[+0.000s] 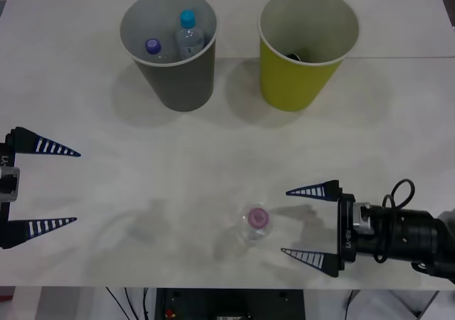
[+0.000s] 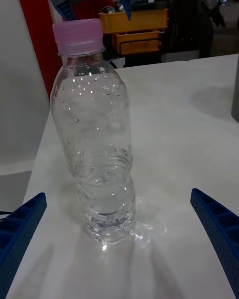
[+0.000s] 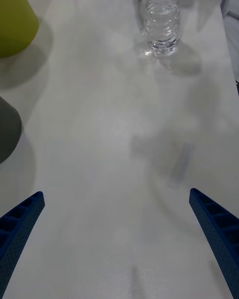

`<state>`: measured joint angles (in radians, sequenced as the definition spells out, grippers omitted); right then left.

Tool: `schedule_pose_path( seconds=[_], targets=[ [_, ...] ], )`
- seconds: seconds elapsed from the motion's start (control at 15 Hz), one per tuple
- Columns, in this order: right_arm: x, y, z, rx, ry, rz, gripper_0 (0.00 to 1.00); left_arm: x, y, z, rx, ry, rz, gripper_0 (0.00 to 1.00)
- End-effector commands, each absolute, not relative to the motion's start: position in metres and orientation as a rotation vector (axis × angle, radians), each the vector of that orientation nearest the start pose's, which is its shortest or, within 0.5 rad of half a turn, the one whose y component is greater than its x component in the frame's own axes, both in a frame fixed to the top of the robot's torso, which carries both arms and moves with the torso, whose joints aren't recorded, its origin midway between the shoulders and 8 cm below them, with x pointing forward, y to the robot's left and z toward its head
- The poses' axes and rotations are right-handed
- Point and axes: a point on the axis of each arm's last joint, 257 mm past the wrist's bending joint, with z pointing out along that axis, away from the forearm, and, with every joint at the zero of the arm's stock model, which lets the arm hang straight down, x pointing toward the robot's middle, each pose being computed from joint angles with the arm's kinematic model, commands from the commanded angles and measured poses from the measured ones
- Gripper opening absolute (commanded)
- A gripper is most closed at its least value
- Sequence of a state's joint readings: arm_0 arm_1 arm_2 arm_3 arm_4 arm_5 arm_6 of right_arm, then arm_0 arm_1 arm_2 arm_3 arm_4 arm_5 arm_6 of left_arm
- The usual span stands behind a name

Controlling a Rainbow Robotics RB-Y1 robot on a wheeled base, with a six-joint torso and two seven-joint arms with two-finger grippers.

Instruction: Put the can into the green bin and the plastic bottle into the gray bin

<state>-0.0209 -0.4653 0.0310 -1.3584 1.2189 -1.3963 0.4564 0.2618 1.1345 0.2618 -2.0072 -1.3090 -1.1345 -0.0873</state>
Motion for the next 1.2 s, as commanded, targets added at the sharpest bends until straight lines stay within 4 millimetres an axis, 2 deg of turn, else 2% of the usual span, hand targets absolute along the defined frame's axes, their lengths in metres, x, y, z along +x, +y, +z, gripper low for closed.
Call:
schedule_pose_path(
  seconds=[0.07,0.53,0.73,0.93,1.0,1.07,1.13,1.2],
  targets=[
    [0.334,-0.107,-0.283,-1.321,1.191,0.789,1.00,0.341,0.286,-0.167,1.762,1.444,-0.118,1.00],
    [0.329,-0.062,-0.290,-1.336,1.151,0.812,1.00,0.341,0.286,-0.167,1.762,1.444,-0.118,1.00],
    [0.327,-0.050,-0.293,-1.345,1.141,0.812,1.00,0.341,0.286,-0.167,1.762,1.444,-0.118,1.00],
    [0.329,-0.047,-0.293,-1.346,1.133,0.802,1.00,0.341,0.286,-0.167,1.762,1.444,-0.118,1.00],
    [0.328,-0.047,-0.293,-1.349,1.130,0.801,0.82,0.341,0.286,-0.167,1.762,1.444,-0.118,1.00],
    [0.329,-0.047,-0.293,-1.349,1.129,0.797,0.27,0.341,0.286,-0.167,1.762,1.444,-0.118,1.00],
    [0.328,-0.047,-0.293,-1.351,1.125,0.796,0.01,0.341,0.286,-0.167,1.762,1.444,-0.118,1.00],
    [0.328,-0.047,-0.293,-1.352,1.124,0.795,0.00,0.341,0.286,-0.167,1.762,1.444,-0.118,1.00]
  ],
)
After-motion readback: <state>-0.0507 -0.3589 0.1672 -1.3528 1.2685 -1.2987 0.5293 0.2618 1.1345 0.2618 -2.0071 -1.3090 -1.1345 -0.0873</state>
